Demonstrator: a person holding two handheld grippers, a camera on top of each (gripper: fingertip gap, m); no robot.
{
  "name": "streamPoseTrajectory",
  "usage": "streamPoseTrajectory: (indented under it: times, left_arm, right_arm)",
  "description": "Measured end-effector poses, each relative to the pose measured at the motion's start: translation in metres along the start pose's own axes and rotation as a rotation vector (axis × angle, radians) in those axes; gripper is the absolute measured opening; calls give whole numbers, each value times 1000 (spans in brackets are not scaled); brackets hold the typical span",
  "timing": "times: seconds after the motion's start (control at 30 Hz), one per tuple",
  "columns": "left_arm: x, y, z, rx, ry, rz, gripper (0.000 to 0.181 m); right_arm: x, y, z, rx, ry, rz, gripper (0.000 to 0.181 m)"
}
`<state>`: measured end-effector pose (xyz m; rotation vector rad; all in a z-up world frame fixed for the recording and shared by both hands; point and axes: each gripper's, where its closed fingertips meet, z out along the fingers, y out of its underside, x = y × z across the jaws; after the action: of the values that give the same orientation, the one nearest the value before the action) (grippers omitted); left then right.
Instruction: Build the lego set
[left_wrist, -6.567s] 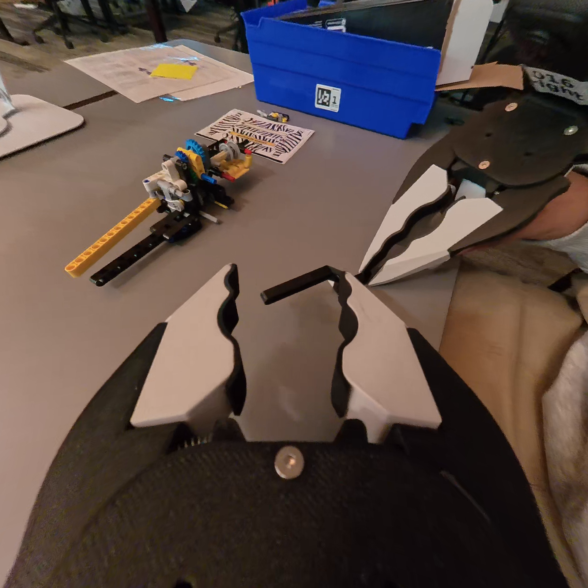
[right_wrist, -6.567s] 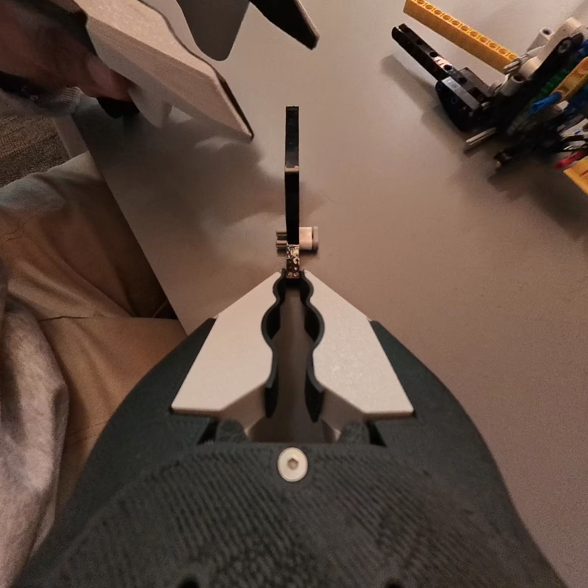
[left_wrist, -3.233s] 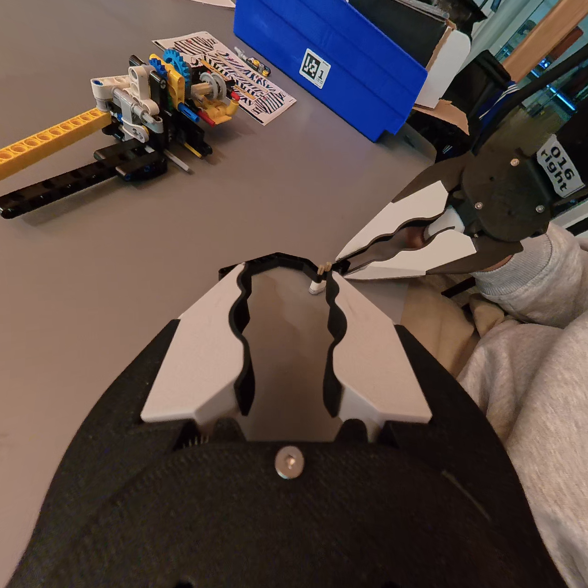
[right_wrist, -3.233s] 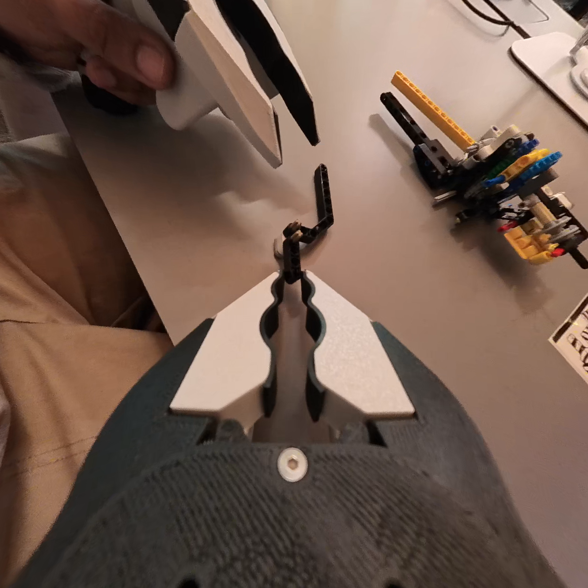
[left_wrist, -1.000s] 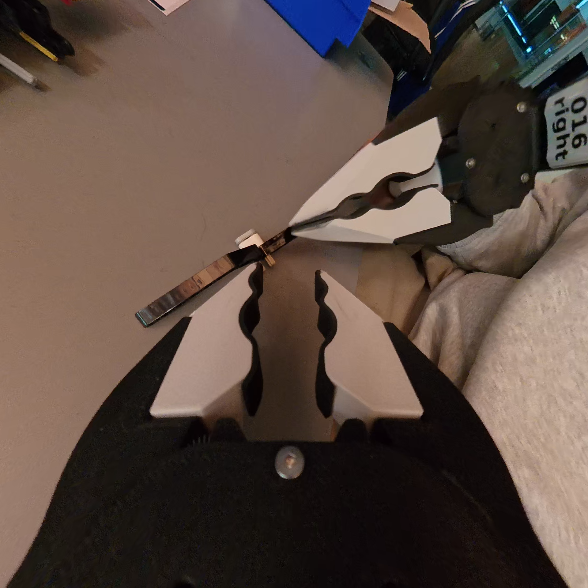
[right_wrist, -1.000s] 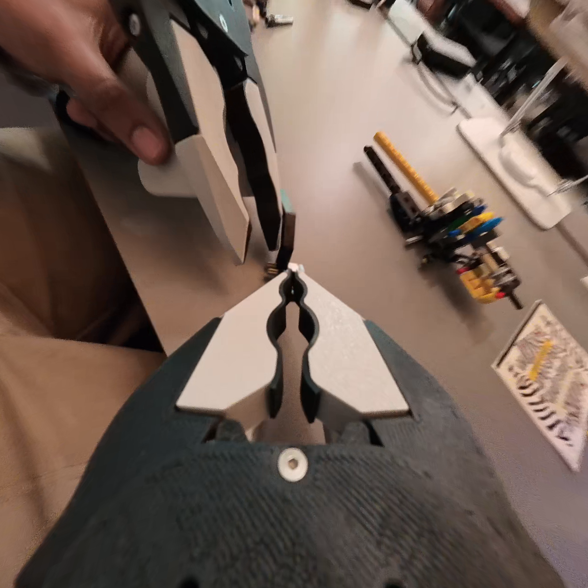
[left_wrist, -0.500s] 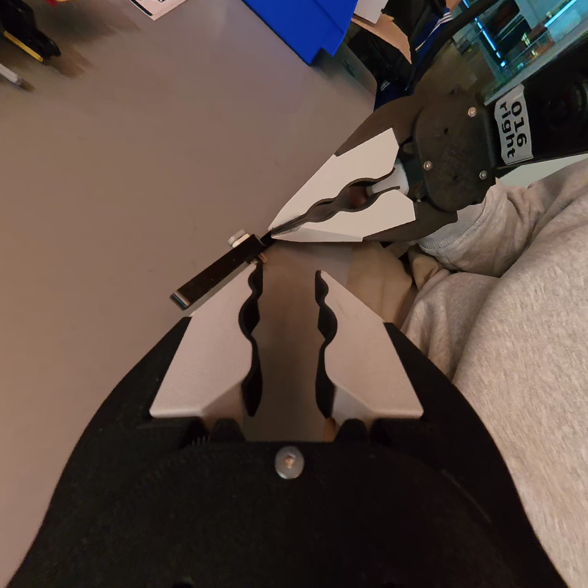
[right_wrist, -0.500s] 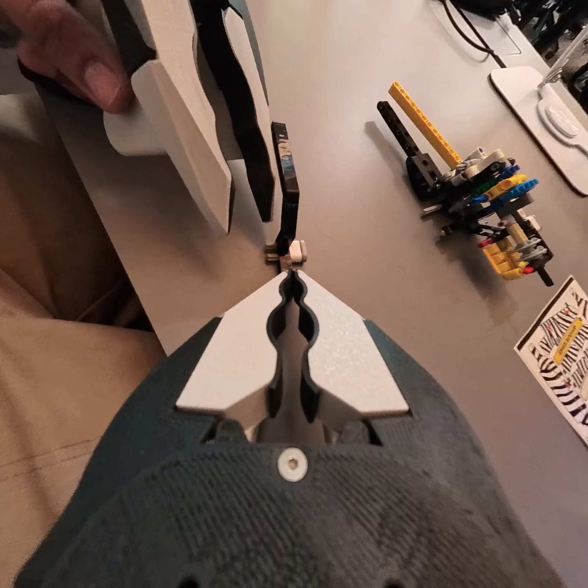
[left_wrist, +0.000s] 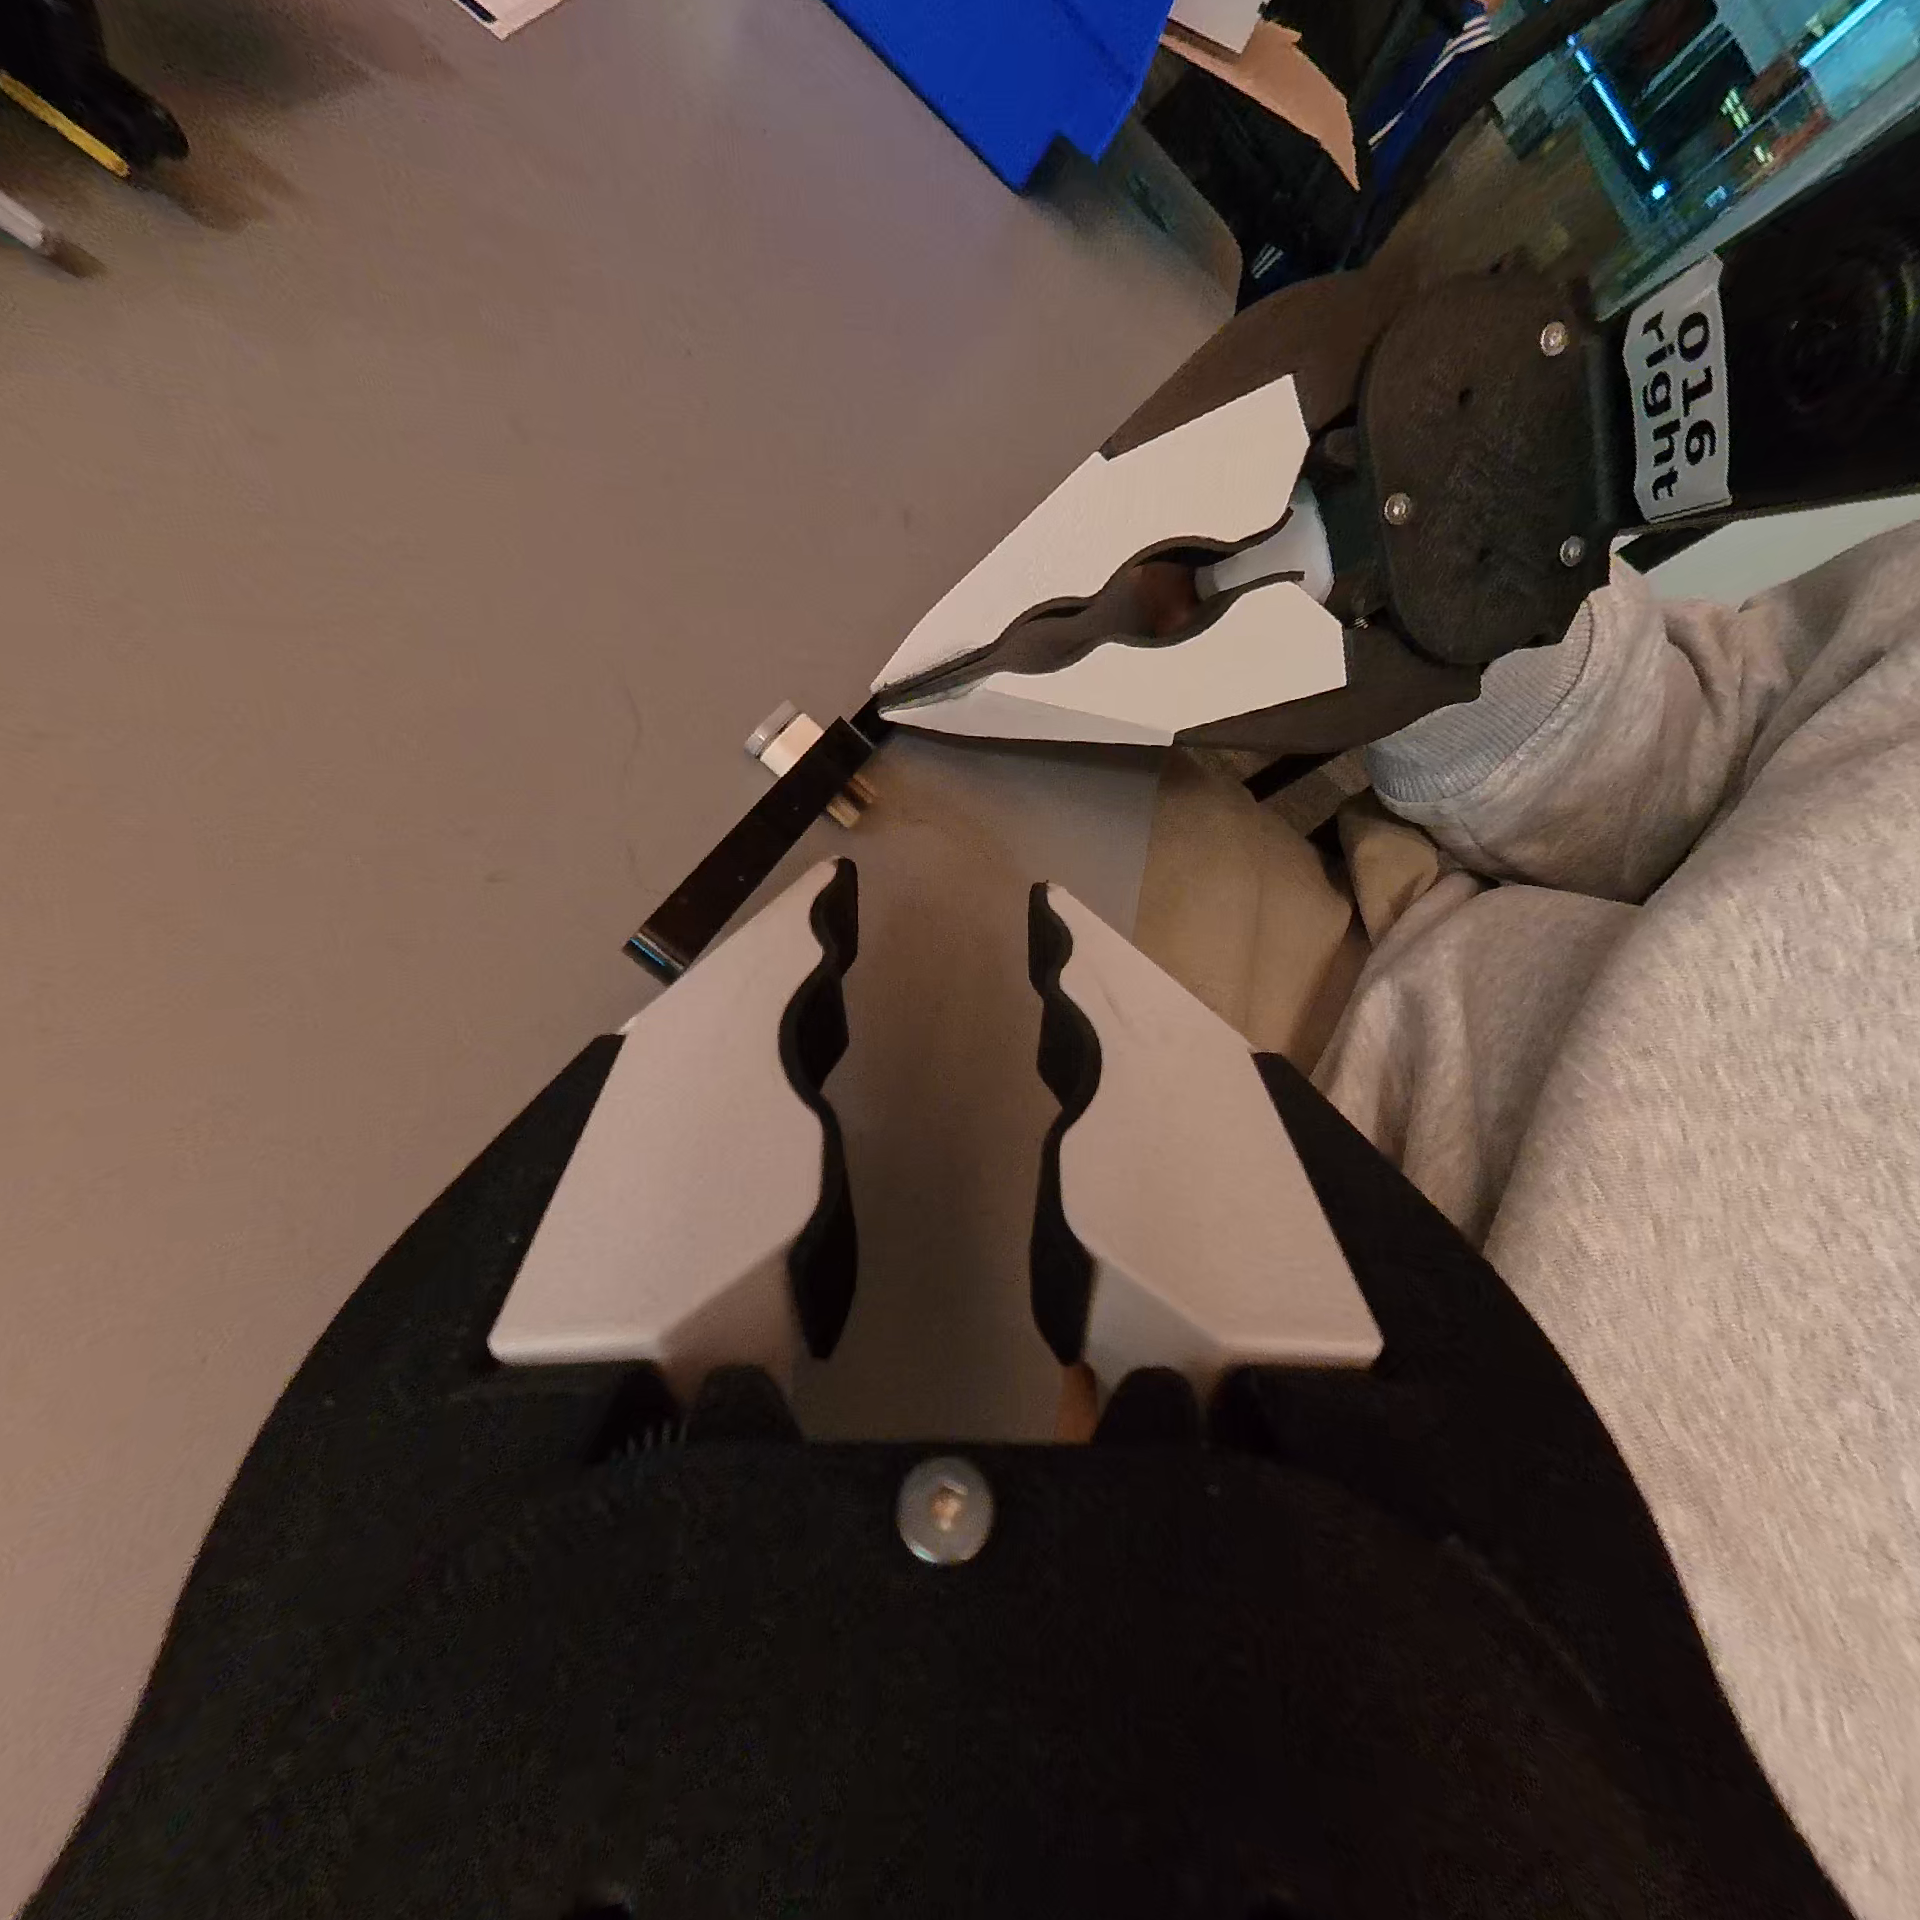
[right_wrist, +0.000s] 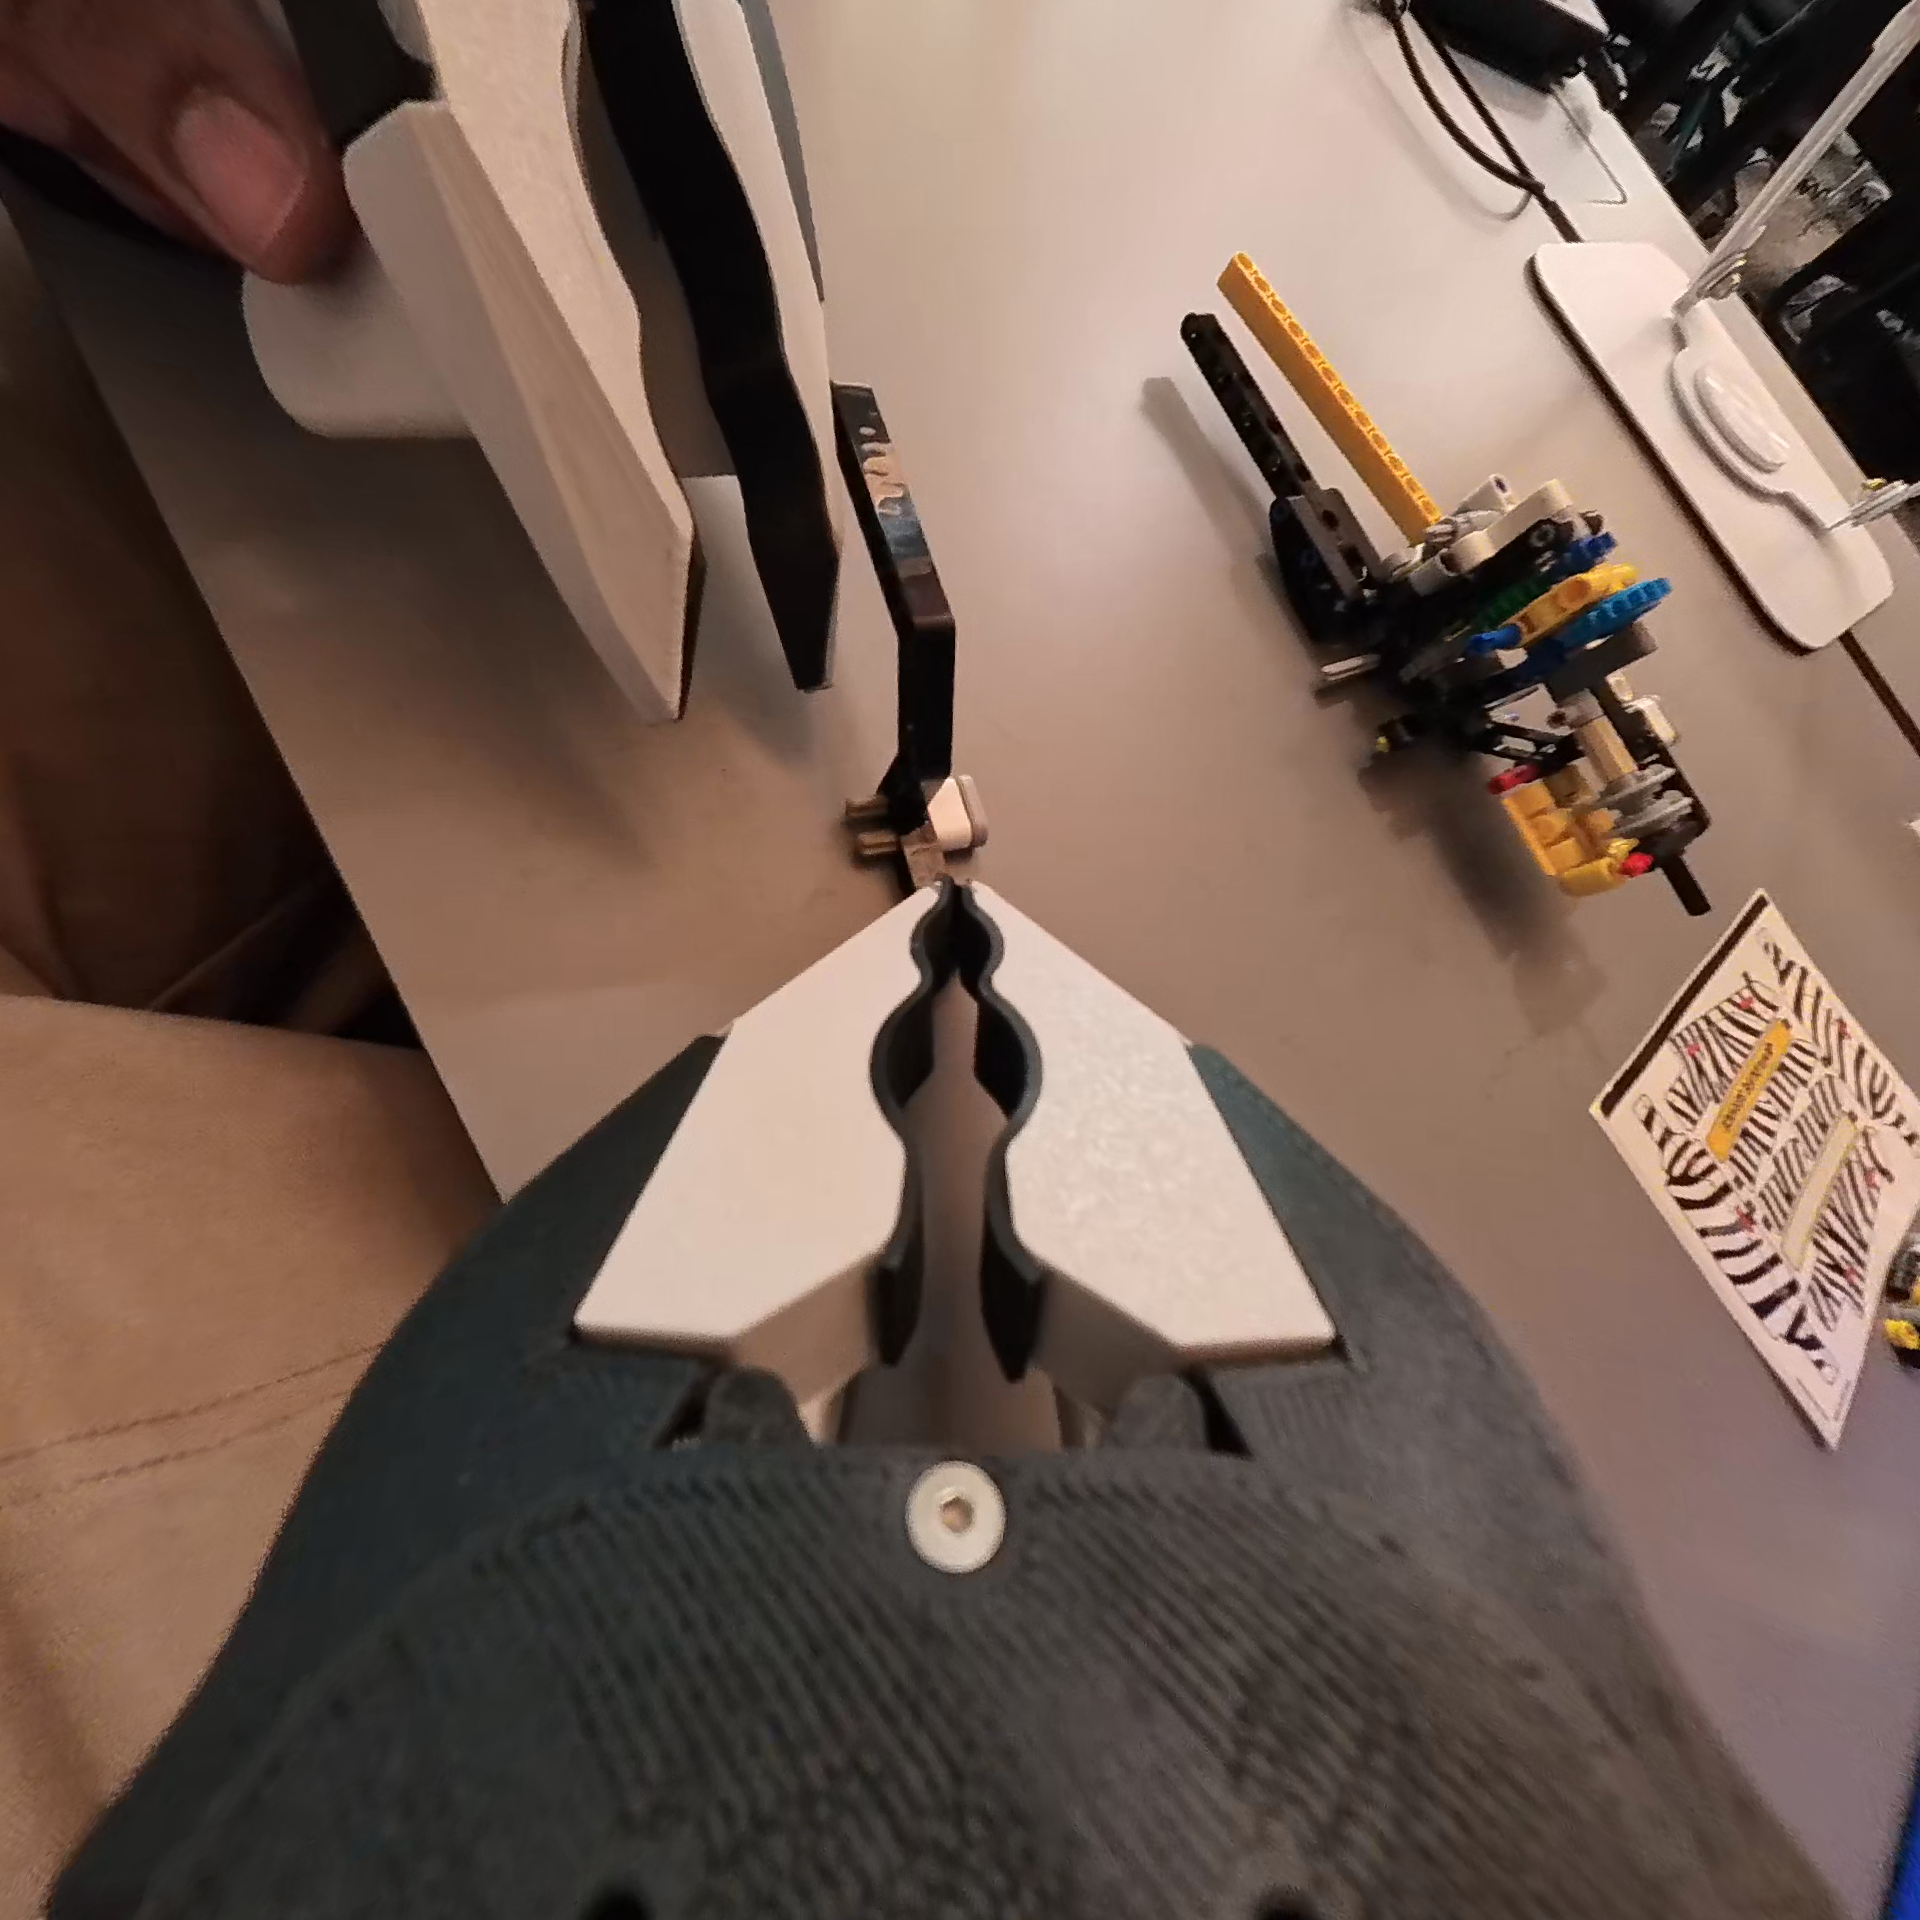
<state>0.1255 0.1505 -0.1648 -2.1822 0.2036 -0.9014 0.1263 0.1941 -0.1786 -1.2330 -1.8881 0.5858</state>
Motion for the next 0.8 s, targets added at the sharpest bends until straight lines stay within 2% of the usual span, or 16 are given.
streamPoseTrajectory:
  times: [0.8]
  left_arm:
    - [1,1,1,-7,-2,9,31]
  right_arm:
    - [8,3,1,-11,61,-36,0]
